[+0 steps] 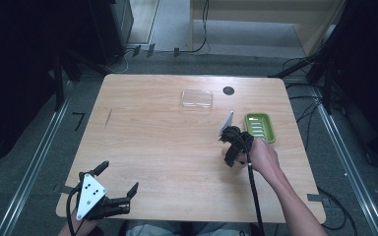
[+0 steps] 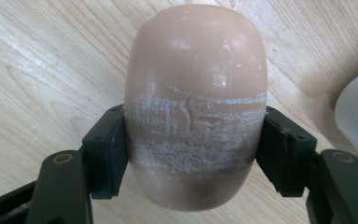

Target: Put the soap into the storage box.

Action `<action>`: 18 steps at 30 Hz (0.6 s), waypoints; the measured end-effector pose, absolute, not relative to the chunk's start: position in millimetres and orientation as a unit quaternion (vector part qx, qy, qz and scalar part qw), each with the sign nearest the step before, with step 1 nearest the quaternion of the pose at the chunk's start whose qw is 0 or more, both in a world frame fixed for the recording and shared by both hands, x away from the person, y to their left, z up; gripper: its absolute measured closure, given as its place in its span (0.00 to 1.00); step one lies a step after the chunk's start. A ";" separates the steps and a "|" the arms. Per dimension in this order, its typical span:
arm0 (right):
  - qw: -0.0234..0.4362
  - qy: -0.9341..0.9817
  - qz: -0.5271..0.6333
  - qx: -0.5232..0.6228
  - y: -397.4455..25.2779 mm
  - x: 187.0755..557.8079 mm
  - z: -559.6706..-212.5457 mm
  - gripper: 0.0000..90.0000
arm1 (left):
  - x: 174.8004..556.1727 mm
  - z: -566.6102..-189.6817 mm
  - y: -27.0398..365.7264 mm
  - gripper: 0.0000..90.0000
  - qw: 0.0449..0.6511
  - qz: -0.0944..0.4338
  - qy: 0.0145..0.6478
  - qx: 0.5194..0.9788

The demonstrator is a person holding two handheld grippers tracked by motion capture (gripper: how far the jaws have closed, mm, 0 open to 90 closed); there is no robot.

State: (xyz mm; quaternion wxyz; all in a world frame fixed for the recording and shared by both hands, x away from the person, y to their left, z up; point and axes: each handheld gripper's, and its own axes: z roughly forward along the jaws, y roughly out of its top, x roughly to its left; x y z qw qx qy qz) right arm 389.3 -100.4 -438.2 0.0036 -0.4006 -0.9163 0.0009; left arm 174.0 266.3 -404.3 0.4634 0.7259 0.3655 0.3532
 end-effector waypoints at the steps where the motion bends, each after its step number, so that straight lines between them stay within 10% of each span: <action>1: 0.004 -0.917 0.001 -0.399 -100.6 389.4 -438.0 0.37 | 174.0 -404.3 266.3 0.00 0.463 0.353 0.366 0.726; 18: 0.004 -0.917 0.002 -0.400 -110.1 392.4 -423.5 0.37 | 174.1 -404.4 266.2 0.00 0.463 0.353 0.366 0.726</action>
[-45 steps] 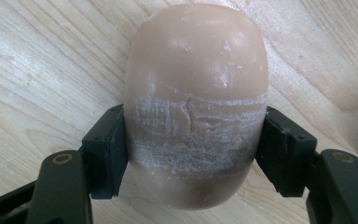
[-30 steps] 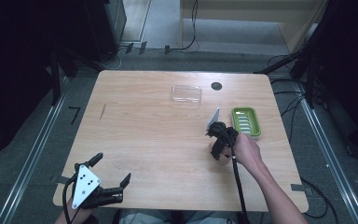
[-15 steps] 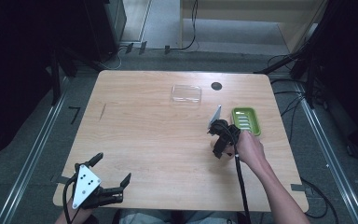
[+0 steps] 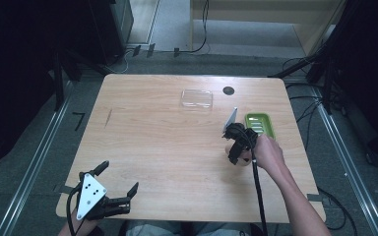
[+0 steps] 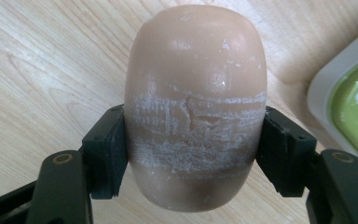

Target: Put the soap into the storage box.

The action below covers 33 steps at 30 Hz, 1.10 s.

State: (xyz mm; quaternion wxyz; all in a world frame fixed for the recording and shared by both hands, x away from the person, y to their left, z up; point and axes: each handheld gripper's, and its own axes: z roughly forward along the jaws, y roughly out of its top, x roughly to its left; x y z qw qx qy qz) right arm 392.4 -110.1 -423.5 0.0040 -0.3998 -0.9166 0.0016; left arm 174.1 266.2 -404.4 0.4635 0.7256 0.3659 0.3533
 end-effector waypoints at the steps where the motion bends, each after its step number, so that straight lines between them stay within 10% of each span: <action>1: 0.003 -0.916 0.001 -0.400 -110.9 392.8 -422.0 0.37 | 174.1 -404.4 266.3 0.00 0.463 0.353 0.366 0.726; 33: -0.009 -0.912 -0.020 -0.409 -126.5 408.8 -395.6 0.37 | 174.0 -404.6 266.1 0.00 0.463 0.354 0.366 0.726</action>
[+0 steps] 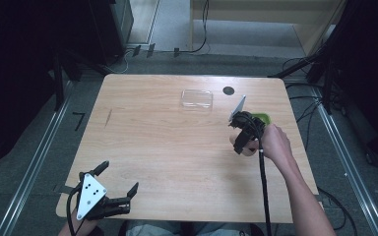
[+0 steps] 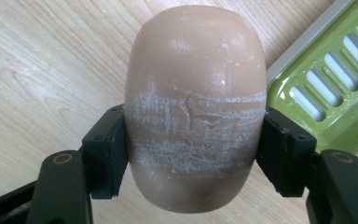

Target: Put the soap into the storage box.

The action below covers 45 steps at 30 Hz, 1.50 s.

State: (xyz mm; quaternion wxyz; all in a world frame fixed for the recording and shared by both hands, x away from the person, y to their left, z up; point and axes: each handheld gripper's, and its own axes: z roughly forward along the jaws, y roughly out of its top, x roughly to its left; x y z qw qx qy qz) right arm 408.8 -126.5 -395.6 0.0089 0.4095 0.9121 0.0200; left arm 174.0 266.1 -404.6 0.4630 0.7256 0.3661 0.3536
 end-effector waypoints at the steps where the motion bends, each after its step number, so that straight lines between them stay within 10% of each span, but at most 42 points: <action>1: 0.009 0.912 0.021 0.411 -127.2 409.4 -395.2 0.37 | 174.0 -404.5 266.2 0.00 0.463 0.354 0.366 0.726; 45: 0.012 0.894 0.039 0.447 -155.1 437.6 -388.5 0.37 | 171.6 -404.6 268.2 0.00 0.460 0.355 0.369 0.725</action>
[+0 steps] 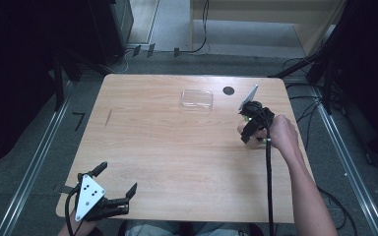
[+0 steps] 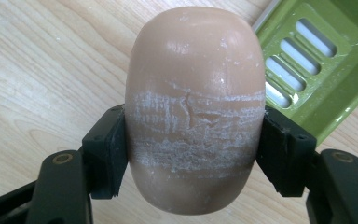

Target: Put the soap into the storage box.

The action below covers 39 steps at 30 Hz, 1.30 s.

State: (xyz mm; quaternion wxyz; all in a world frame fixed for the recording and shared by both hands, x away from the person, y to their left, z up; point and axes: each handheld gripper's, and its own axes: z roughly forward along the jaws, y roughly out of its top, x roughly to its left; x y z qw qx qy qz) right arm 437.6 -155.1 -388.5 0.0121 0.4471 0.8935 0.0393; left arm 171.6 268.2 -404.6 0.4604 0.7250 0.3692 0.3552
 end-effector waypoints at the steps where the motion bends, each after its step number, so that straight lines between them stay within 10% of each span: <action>1: 0.012 0.894 0.039 0.447 -155.7 438.4 -388.4 0.37 | 171.5 -404.6 268.3 0.00 0.460 0.355 0.369 0.725; 39: 0.029 0.873 0.065 0.483 -171.5 456.9 -397.5 0.37 | 171.0 -404.6 268.5 0.00 0.461 0.355 0.370 0.724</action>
